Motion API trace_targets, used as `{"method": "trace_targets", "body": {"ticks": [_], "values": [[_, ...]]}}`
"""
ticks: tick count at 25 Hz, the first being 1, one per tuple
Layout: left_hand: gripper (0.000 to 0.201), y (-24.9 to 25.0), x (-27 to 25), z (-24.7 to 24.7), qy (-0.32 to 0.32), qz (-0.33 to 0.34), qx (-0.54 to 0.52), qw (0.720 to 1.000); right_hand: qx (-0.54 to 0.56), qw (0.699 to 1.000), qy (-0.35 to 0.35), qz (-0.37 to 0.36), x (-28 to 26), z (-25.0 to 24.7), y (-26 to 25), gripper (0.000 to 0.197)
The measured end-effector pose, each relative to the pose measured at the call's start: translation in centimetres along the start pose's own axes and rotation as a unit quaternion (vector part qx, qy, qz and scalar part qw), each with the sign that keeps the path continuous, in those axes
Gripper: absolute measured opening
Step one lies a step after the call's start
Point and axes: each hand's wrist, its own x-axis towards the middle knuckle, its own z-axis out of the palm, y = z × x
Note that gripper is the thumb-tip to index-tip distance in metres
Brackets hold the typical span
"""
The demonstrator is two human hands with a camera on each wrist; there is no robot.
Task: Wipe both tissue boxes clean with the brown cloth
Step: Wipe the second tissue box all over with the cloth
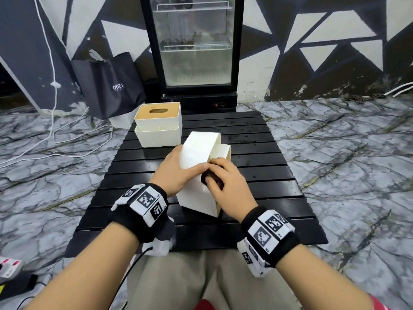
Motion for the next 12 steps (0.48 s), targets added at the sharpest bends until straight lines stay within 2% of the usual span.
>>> {"method": "trace_targets", "body": {"ticks": [2, 4, 7, 9, 12], "values": [[0.081, 0.0, -0.1, 0.0, 0.002, 0.001, -0.001, 1.0, -0.009, 0.999, 0.001, -0.034, -0.7, 0.3, -0.1, 0.029], [0.073, 0.0, -0.2, 0.1, 0.005, -0.005, 0.001, 1.0, -0.01, 0.998, -0.023, -0.061, -1.1, -0.4, 0.2, 0.035], [0.062, 0.0, -0.2, 0.0, 0.011, -0.004, 0.002, 1.0, -0.004, 0.999, -0.023, -0.035, -0.4, -0.8, 0.6, 0.033], [0.069, 0.0, -0.2, 0.0, 0.012, -0.002, -0.003, 1.0, -0.009, 1.0, 0.002, -0.02, -0.2, -0.2, 0.1, 0.029], [0.07, 0.0, -0.4, 0.1, 0.015, -0.003, -0.008, 1.0, -0.028, 0.998, -0.008, -0.058, -0.7, 0.3, 0.1, 0.031]]}}
